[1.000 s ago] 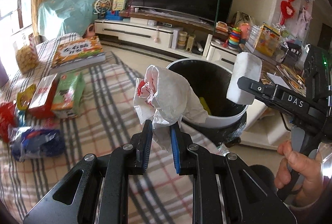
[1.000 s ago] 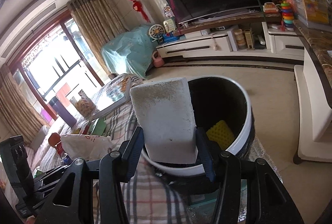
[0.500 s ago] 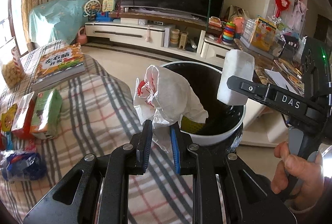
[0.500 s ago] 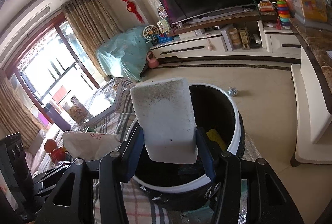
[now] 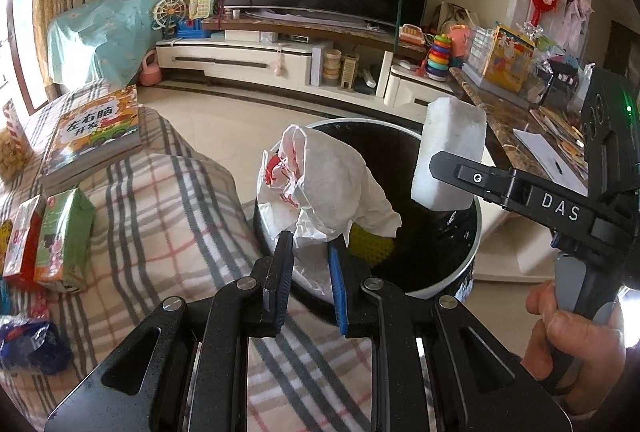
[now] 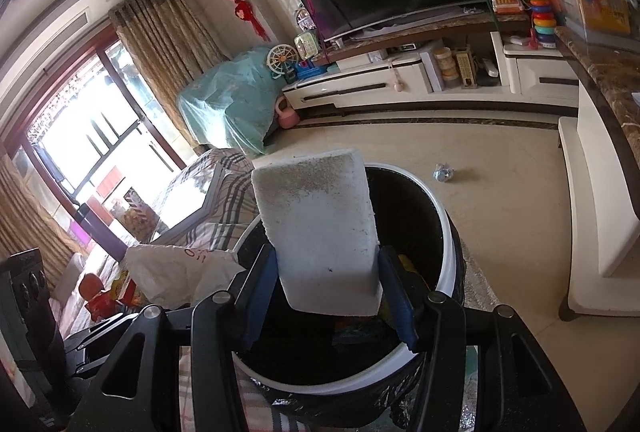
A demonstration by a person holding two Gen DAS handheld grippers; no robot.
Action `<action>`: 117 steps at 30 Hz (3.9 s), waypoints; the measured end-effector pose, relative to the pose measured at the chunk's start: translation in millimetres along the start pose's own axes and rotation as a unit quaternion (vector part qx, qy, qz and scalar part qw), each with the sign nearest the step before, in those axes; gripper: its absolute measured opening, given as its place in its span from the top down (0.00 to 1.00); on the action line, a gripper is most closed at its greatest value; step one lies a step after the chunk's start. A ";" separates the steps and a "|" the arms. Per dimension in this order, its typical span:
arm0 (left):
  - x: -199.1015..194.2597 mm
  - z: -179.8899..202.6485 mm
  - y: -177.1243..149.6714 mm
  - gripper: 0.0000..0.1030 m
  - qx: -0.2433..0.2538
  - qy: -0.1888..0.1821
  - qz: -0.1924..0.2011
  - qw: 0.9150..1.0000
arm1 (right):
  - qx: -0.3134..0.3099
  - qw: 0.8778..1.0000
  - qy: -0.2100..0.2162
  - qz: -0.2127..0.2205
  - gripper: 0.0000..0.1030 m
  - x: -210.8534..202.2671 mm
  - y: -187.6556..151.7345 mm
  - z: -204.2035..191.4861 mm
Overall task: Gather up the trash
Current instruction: 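Carry the white bag and white box in both grippers over the trash bin, then open both grippers to drop the white bag and box into the bin, then move both grippers back to the table toward the red and blue bags, then grasp the red snack bag with the left gripper while the right gripper grasps the blue plastic bag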
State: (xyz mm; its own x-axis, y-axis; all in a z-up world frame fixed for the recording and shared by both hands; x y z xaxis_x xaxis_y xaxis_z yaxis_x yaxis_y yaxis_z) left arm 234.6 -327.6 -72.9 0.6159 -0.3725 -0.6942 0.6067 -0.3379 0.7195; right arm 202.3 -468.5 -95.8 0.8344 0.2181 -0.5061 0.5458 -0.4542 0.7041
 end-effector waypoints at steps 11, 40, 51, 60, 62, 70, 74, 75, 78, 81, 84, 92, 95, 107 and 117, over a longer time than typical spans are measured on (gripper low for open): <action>14.9 2.1 4.3 0.79 -0.007 -0.003 -0.014 1.000 | 0.004 1.000 -0.006 -0.008 0.44 6.7 3.5 4.4; -63.8 -124.4 -90.0 0.38 -0.140 0.067 -0.011 0.988 | -0.047 0.997 0.041 -0.045 0.13 13.0 -56.1 -86.3; -105.7 -197.5 -135.2 0.37 -0.203 0.116 -0.005 0.972 | -0.088 0.988 0.088 -0.088 0.13 33.6 -102.6 -155.7; -121.2 -248.7 -158.8 0.38 -0.243 0.146 -0.007 0.959 | -0.117 0.978 0.130 -0.116 0.13 48.5 -129.2 -198.5; -122.9 -258.2 -163.1 0.37 -0.248 0.150 -0.009 0.957 | -0.127 0.973 0.142 -0.129 0.13 53.8 -136.3 -208.1; -120.7 -290.1 -169.6 0.38 -0.259 0.161 -0.022 0.952 | -0.193 0.952 0.164 -0.170 0.13 77.3 -157.4 -245.7; -119.4 -304.7 -163.5 0.37 -0.253 0.169 -0.023 0.952 | -0.213 0.946 0.167 -0.179 0.11 87.7 -159.8 -256.1; -118.3 -309.8 -160.4 0.37 -0.250 0.170 -0.024 0.953 | -0.217 0.944 0.168 -0.180 0.11 90.5 -159.7 -258.3; -115.9 -319.8 -152.3 0.37 -0.242 0.171 -0.023 0.955 | -0.230 0.940 0.170 -0.186 0.10 99.4 -161.0 -264.7; -113.2 -330.0 -137.0 0.37 -0.225 0.173 -0.016 0.959 | -0.248 0.933 0.173 -0.193 0.10 110.0 -162.1 -271.3; -109.4 -337.5 -120.7 0.37 -0.201 0.183 -0.010 0.962 | -0.270 0.926 0.173 -0.200 0.10 119.4 -163.1 -278.5; -88.0 -342.9 -95.7 0.42 -0.149 0.200 -0.010 0.968 | -0.313 0.910 0.169 -0.212 0.11 139.0 -165.8 -293.0; -82.2 -338.0 -93.7 0.74 -0.139 0.191 -0.013 0.972 | -0.309 0.911 0.168 -0.217 0.18 143.2 -168.5 -294.3; -98.0 -302.1 -103.5 0.99 -0.137 0.157 0.009 0.978 | -0.227 0.939 0.168 -0.199 0.65 114.8 -154.8 -259.0; -116.9 -266.6 -118.9 0.99 -0.151 0.118 0.015 0.981 | -0.181 0.954 0.154 -0.183 0.66 78.1 -144.8 -217.2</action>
State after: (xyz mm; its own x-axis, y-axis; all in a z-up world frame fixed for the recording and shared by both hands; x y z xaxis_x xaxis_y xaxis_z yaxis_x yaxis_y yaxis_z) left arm 224.5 -13.4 -82.1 0.7128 -0.1553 -0.6840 0.6866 -0.0447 0.7256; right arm 205.1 -198.1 -129.2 0.5356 0.5743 -0.6191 0.7487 0.0163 0.6627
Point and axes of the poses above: each gripper's, at about its wrist camera, not at the fingertips, and x roughly the way its jaws point, z to its right, y to its top, the point moved 7 cm from there along x, roughly the way its jaws point, and after that the axes turned 6 degrees about y, right-handed, at the moved point
